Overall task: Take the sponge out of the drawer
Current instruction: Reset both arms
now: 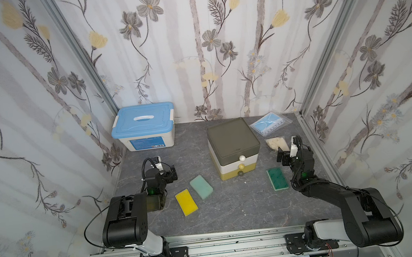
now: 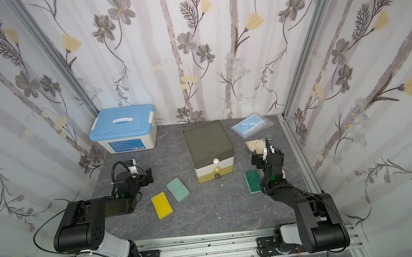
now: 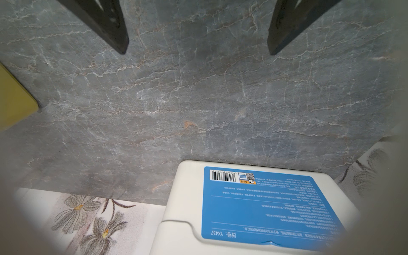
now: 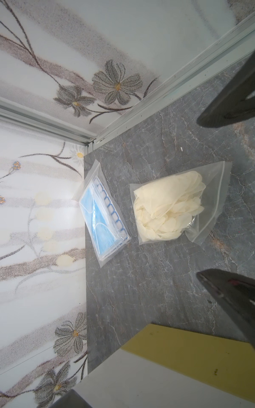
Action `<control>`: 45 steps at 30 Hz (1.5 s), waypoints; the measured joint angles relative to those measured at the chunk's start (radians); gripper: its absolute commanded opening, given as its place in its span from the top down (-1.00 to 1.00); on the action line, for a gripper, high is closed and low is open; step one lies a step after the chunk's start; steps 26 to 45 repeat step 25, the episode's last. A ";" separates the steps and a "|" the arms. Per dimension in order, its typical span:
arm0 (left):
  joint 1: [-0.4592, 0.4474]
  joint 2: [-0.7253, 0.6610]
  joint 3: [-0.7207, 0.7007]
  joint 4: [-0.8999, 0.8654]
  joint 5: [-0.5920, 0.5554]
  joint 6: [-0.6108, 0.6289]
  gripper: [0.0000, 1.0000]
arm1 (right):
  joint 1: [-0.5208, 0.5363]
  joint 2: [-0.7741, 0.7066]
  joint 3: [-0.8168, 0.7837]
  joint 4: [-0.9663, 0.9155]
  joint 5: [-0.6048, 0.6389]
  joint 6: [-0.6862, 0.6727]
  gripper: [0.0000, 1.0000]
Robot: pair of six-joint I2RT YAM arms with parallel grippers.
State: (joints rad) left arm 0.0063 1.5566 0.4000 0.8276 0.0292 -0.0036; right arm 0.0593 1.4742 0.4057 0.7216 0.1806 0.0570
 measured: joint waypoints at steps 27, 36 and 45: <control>0.000 0.000 0.000 0.006 0.000 0.000 -1.00 | 0.000 0.003 0.013 -0.011 -0.044 -0.015 -1.00; 0.000 0.000 0.000 0.006 0.000 0.000 -1.00 | 0.000 0.003 0.013 -0.011 -0.044 -0.015 -1.00; 0.000 0.000 0.000 0.006 0.000 0.000 -1.00 | 0.000 0.003 0.013 -0.011 -0.044 -0.015 -1.00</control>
